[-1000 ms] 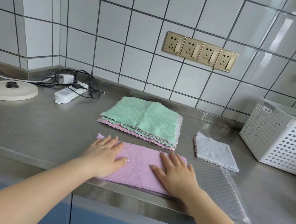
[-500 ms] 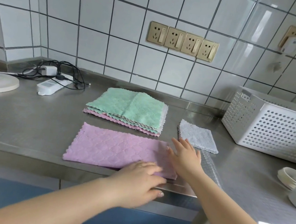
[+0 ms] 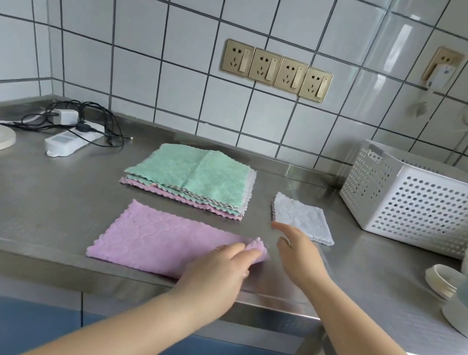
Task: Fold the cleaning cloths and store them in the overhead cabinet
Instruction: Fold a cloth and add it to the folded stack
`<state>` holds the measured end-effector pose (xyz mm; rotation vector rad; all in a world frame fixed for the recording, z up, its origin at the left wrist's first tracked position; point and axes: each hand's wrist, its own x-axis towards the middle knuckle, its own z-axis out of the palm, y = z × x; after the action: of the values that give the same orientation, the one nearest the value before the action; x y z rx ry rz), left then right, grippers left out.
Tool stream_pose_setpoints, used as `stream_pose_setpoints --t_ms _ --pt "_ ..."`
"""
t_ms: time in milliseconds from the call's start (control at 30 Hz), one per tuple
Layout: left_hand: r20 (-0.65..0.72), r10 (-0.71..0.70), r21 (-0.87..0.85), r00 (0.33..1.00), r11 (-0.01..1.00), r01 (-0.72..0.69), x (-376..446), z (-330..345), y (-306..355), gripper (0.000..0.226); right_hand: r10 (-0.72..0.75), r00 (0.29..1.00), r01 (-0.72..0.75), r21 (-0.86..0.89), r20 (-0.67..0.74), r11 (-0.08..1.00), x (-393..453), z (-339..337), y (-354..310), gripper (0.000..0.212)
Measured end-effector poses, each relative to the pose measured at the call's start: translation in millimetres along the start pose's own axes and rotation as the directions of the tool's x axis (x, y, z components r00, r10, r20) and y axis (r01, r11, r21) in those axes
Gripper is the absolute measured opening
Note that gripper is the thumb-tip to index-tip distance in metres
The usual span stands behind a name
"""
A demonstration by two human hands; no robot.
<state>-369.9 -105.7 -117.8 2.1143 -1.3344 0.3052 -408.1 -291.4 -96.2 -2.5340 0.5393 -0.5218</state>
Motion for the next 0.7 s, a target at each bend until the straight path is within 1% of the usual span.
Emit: stream_pose_setpoints --t_ms 33,67,100,133,167,233,300,333,367,400,433,500,567,600,633,700 --pt "-0.059 -0.043 -0.120 0.997 0.992 0.035 -0.8 -9.4 -1.2 0.038 0.017 1.000 -0.018 0.134 0.005 0.991 -1.5 -2.5 -2.5 0.039" --pt "-0.124 -0.104 -0.236 0.987 0.969 0.073 -1.8 -19.1 -3.3 0.039 0.034 0.999 -0.039 0.280 0.023 0.959 -2.7 -4.2 -6.5 0.034" --pt "-0.177 -0.164 -0.335 0.971 0.937 0.097 -3.2 -29.6 -6.9 0.040 0.042 0.998 -0.057 0.415 0.043 0.908 -2.6 -4.9 -12.9 0.028" --pt "-0.201 -0.219 -0.428 0.955 0.896 0.115 -4.7 -38.4 -8.0 0.039 0.061 0.996 -0.085 0.519 0.063 0.850 -3.6 -5.8 -17.8 0.023" --pt "-0.211 -0.291 -0.520 0.933 0.842 0.145 -6.2 -45.7 -11.5 0.039 0.071 0.993 -0.112 0.599 0.091 0.793 -3.1 -4.9 -22.9 0.024" --pt "-0.189 -0.434 -0.669 0.881 0.714 0.208 -7.9 -56.1 -21.3 0.041 0.053 0.984 -0.161 0.718 0.171 0.677 -0.4 -0.2 -32.5 0.040" --pt "-0.151 -0.529 -0.737 0.835 0.623 0.261 -13.5 -67.1 -35.2 0.043 0.001 0.971 -0.196 0.801 0.238 0.566 6.3 11.7 -43.2 0.050" --pt "-0.143 -0.547 -0.739 0.825 0.613 0.278 -17.8 -71.4 -44.0 0.044 -0.018 0.968 -0.199 0.808 0.251 0.555 9.4 18.0 -49.7 0.047" --pt "-0.138 -0.552 -0.724 0.823 0.623 0.296 -22.4 -75.4 -50.6 0.045 -0.029 0.968 -0.190 0.798 0.251 0.572 10.4 22.2 -56.1 0.041" --pt "-0.150 -0.554 -0.694 0.819 0.649 0.313 -31.9 -81.1 -63.0 0.047 -0.044 0.965 -0.175 0.761 0.258 0.625 13.8 32.0 -66.4 0.033" --pt "-0.160 -0.542 -0.645 0.825 0.690 0.328 -39.3 -84.2 -73.3 0.047 -0.050 0.965 -0.152 0.707 0.257 0.691 15.7 38.6 -74.0 0.027" --pt "-0.180 -0.486 -0.503 0.855 0.793 0.344 -48.7 -84.2 -86.9 0.047 -0.052 0.970 -0.097 0.570 0.239 0.816 19.4 46.3 -77.3 0.022" --pt "-0.186 -0.433 -0.316 0.882 0.876 0.364 -59.3 -85.6 -100.7 0.047 -0.056 0.972 -0.059 0.465 0.229 0.883 24.2 55.6 -83.5 0.021" --pt "-0.196 -0.414 -0.217 0.889 0.902 0.372 -64.2 -87.8 -106.1 0.046 -0.058 0.972 -0.044 0.422 0.226 0.906 26.6 59.9 -87.8 0.021" --pt "-0.234 -0.388 -0.092 0.892 0.922 0.377 -68.4 -89.4 -110.3 0.044 -0.057 0.973 -0.032 0.378 0.222 0.925 28.6 63.7 -92.6 0.022" --pt "-0.264 -0.334 0.148 0.905 0.913 0.381 -76.7 -92.7 -116.2 0.040 -0.077 0.974 0.014 0.282 0.212 0.959 33.5 71.2 -99.3 0.017"
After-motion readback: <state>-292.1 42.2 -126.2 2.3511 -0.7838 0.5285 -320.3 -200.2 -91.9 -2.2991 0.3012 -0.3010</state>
